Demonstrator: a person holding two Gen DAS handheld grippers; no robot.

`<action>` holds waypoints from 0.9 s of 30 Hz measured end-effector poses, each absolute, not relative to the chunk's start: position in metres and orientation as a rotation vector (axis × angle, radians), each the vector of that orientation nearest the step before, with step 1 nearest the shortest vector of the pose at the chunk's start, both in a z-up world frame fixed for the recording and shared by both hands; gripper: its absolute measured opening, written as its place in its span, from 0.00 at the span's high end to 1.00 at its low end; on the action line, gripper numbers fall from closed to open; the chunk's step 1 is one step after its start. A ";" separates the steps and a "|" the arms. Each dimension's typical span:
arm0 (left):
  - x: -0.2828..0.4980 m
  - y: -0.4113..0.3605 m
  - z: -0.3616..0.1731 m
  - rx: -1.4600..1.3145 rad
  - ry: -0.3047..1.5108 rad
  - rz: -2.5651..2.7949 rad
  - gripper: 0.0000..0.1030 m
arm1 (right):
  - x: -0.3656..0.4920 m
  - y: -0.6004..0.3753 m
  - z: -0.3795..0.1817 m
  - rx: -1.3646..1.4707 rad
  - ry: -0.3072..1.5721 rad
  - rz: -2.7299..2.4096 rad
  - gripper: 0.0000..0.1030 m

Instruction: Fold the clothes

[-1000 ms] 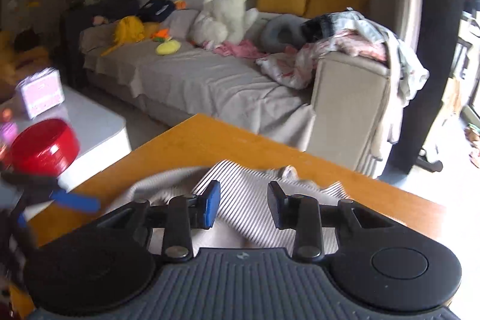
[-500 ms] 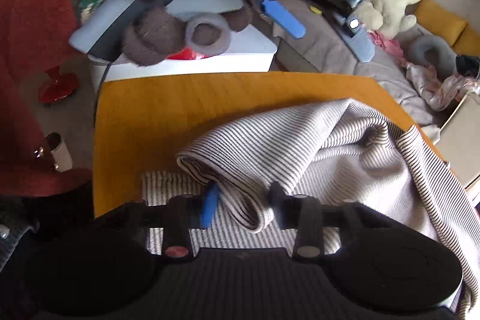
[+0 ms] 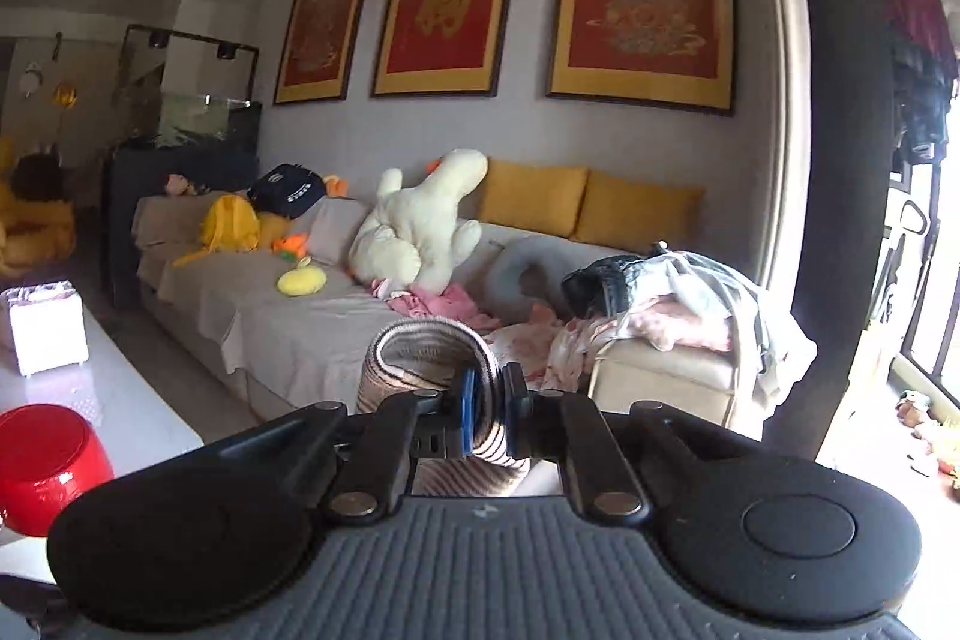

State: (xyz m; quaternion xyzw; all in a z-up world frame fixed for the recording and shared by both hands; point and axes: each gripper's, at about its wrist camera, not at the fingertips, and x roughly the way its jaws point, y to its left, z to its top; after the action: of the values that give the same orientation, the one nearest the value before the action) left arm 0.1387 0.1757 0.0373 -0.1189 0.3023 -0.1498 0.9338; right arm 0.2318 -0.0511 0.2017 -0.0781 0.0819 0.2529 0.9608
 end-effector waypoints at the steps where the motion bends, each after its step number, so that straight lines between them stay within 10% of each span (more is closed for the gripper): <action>1: 0.140 0.171 0.035 -0.235 0.625 -0.316 0.00 | 0.235 -0.060 0.201 -0.154 0.167 0.497 0.97; 12: 0.165 0.131 0.020 -0.167 0.665 -0.352 0.00 | 0.252 -0.161 0.124 -0.077 0.416 0.331 0.96; 17: 0.181 0.110 0.021 -0.092 0.635 -0.336 0.00 | 0.249 -0.195 0.086 0.088 0.498 0.307 0.36; 27: 0.203 0.080 -0.014 -0.042 0.672 -0.320 0.00 | 0.291 -0.183 0.050 0.176 0.512 0.314 0.37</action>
State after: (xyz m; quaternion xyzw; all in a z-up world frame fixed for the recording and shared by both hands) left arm 0.2031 0.0797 -0.0142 -0.0206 0.3284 -0.1564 0.9313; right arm 0.2913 -0.1830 0.0499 0.0868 0.2518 0.1546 0.9514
